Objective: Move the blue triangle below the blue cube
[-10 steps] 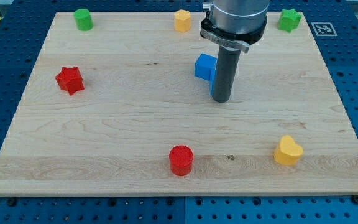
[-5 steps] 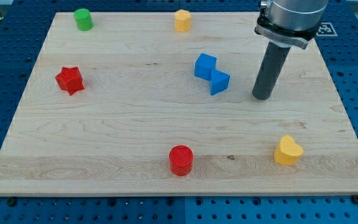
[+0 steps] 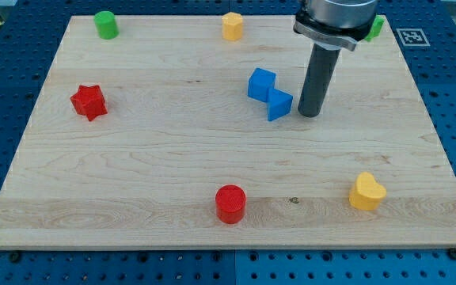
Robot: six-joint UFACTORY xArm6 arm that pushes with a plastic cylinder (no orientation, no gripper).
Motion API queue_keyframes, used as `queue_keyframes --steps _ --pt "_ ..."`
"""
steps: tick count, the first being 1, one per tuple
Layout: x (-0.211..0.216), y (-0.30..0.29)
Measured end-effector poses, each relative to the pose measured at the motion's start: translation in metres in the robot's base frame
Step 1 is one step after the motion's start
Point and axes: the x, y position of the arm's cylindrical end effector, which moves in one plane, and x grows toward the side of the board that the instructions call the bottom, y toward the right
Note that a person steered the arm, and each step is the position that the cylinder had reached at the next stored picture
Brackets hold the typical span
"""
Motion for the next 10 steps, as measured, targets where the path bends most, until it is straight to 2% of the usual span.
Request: queue_keyframes --steps 5,6,7,8,10 --pt "0.0 -0.029" --pt "0.017 -0.027" --pt "0.017 -0.038" --pt "-0.004 -0.065" --pt "0.004 -0.065"
